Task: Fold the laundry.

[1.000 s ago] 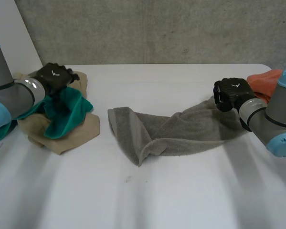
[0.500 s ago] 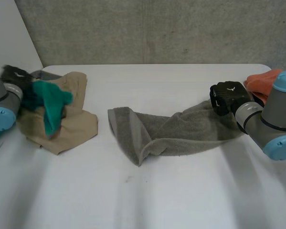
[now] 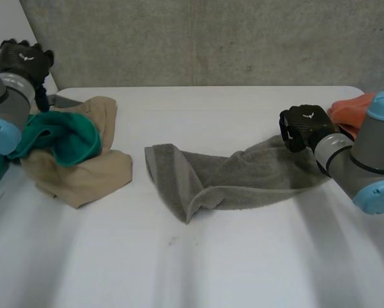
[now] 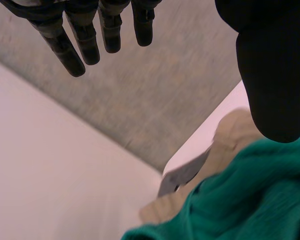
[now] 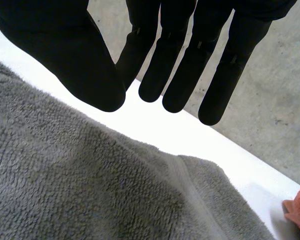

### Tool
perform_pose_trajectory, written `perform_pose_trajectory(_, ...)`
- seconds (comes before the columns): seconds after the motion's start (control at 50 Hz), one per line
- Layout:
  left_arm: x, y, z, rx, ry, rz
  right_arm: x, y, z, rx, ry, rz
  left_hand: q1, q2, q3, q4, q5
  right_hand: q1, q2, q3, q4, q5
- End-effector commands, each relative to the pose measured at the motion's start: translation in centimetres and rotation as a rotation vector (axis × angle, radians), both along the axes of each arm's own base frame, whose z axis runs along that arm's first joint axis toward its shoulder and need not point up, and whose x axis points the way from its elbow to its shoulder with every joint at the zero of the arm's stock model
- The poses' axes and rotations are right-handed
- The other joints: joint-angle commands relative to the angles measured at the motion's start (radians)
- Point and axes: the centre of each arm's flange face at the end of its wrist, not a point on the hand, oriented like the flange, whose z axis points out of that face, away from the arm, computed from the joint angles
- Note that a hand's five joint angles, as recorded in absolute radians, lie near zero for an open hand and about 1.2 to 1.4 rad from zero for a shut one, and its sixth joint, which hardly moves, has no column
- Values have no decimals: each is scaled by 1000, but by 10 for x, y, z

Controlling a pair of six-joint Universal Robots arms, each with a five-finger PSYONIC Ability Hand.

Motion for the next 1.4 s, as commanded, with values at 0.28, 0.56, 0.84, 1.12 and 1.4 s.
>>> perform_pose_trajectory(0.28, -142, 208, -39, 429, 73, -481, -20, 13, 43, -22, 286, 39, 46, 27, 20, 32, 7, -531, -559, -565, -573, -550)
perform_pose_trajectory(0.56, -194, 216, -103, 521, 271, -366, -61, 11, 14, 80, 447, 33, 64, 45, 38, 50, 25, -523, -550, -557, -565, -542)
perform_pose_trajectory(0.84, -213, 204, -135, 621, 263, -372, -78, 20, -13, 46, 395, -12, 641, 622, 615, 627, 602, -502, -530, -536, -544, -521)
perform_pose_trajectory(1.12, -192, 201, -34, 325, 215, -354, -81, 42, -7, 173, 216, -40, 1212, 1193, 1186, 1197, 1173, -890, -917, -923, -931, -909)
perform_pose_trajectory(1.4, -173, 233, 56, 119, 192, -458, -39, 44, -30, 179, -159, -122, 1212, 1193, 1186, 1197, 1173, -887, -914, -921, -929, -906)
